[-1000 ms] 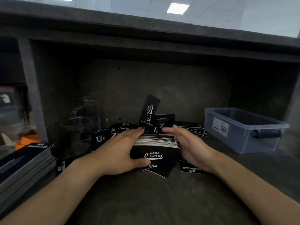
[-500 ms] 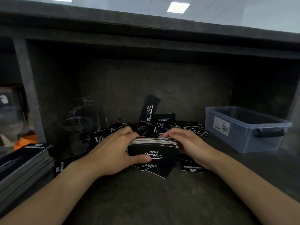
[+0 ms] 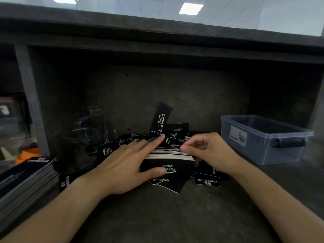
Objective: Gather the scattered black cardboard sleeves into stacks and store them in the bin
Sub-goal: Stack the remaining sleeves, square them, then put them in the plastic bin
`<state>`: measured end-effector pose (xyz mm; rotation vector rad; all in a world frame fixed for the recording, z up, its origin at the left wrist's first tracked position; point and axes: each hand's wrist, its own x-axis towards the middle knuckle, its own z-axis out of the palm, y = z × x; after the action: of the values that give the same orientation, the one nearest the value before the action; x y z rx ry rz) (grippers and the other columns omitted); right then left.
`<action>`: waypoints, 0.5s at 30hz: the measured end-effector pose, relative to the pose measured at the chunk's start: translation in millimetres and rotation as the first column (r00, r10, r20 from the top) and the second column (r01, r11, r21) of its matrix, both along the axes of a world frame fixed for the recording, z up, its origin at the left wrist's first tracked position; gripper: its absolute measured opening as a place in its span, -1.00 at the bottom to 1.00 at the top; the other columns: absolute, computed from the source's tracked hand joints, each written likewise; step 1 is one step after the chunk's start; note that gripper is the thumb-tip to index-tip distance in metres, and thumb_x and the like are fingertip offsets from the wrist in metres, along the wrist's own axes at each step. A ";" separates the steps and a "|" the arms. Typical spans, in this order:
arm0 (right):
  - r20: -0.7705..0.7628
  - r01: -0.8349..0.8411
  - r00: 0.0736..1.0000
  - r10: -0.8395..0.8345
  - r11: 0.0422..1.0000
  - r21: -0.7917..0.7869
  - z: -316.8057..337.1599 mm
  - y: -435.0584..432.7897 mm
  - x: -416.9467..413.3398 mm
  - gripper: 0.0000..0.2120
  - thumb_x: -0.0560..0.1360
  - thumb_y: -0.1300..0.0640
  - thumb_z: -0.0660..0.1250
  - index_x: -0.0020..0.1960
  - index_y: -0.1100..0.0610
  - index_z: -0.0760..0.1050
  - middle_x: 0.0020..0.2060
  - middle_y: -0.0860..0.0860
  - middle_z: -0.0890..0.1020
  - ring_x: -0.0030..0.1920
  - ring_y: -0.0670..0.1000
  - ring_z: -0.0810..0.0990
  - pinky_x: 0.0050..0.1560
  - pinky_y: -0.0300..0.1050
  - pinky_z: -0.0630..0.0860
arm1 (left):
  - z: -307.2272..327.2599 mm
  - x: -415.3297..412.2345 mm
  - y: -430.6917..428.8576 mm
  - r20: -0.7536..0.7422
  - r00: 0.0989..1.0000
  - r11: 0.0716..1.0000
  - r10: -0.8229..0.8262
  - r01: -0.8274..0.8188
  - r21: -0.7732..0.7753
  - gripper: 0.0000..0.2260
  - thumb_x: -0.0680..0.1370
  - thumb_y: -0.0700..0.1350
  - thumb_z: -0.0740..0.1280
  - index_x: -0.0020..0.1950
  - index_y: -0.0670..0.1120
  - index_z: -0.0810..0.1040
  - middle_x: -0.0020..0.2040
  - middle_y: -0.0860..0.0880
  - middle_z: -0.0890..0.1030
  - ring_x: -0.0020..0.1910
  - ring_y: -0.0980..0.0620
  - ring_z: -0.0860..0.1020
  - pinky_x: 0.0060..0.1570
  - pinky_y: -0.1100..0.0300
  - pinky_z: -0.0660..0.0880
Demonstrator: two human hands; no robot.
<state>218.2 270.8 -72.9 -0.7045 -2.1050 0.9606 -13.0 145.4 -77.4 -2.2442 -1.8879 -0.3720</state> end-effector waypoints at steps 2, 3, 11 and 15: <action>0.018 0.031 0.999 -0.031 0.999 0.032 0.1 0.4 -0.3 -0.91 0.51 0.10 0.48 -0.03 0.10 0.71 -0.18 -0.01 0.76 -0.23 -0.10 0.72 -0.25 -0.29 0.59 | -3.8 0.3 1.1 0.026 0.997 0.997 -0.069 0.069 0.031 -0.34 0.54 0.44 0.00 0.55 0.43 -0.27 0.49 0.31 0.21 0.43 0.25 0.26 0.46 0.23 0.20; 0.023 0.048 0.999 -0.049 0.998 0.048 -0.4 0.8 -0.6 -0.92 0.51 0.08 0.48 -0.03 0.08 0.71 -0.19 -0.01 0.75 -0.24 -0.08 0.70 -0.25 -0.28 0.59 | -5.2 0.0 2.6 0.033 0.995 0.995 -0.091 0.089 0.039 -0.37 0.55 0.42 0.01 0.56 0.43 -0.20 0.50 0.34 0.21 0.44 0.27 0.26 0.46 0.25 0.19; -0.017 0.088 0.996 -0.089 0.995 -0.042 -2.3 5.7 0.9 -0.93 0.51 0.17 0.48 -0.04 0.16 0.71 -0.15 0.06 0.77 -0.07 0.05 0.76 -0.03 -0.06 0.71 | -7.4 -13.6 15.1 0.157 0.982 0.994 -0.102 0.095 0.048 -0.26 0.55 0.33 0.23 0.65 0.13 0.04 0.59 0.28 -0.02 0.53 0.44 -0.11 0.38 0.58 -0.22; 0.048 0.105 0.993 -0.109 0.991 0.079 -0.7 3.2 2.9 -0.95 0.50 0.12 0.49 -0.05 0.07 0.71 -0.14 -0.06 0.76 -0.09 -0.08 0.75 -0.04 -0.09 0.71 | -8.7 -16.9 16.3 0.139 0.981 0.990 -0.138 0.133 0.045 -0.28 0.58 0.30 0.22 0.65 0.11 0.05 0.63 0.24 0.02 0.54 0.45 -0.13 0.47 0.50 -0.21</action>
<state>221.1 274.0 -73.7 -0.8030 -2.1146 0.8066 -29.9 161.6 -86.0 -2.3875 -1.7812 -0.5956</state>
